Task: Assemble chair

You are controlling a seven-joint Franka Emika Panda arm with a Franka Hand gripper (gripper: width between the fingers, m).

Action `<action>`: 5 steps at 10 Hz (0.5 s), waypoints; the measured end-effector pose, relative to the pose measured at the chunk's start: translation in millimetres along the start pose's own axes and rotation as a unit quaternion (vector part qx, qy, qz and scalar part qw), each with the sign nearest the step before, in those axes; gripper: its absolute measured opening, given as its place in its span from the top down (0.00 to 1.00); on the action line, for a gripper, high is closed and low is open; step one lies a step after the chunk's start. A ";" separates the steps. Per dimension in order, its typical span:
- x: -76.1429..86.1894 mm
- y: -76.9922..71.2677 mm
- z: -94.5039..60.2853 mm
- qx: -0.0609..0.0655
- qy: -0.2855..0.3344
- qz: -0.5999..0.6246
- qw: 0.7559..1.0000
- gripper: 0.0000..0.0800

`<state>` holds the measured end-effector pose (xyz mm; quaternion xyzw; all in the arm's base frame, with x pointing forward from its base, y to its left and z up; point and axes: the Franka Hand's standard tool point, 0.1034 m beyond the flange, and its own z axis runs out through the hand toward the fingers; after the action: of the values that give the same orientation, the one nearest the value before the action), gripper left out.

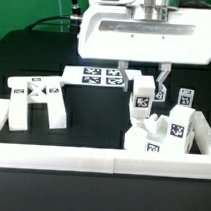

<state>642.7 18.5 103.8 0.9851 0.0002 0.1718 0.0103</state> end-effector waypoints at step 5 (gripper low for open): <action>-3.9 -1.4 13.5 -0.002 -0.007 -0.002 1.000 0.64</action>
Offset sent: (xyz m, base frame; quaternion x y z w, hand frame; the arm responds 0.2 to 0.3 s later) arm 0.0070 0.0034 -0.0063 -0.0065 0.0058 0.0018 1.0000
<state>643.6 19.6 89.8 0.9862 0.0021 0.1649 0.0127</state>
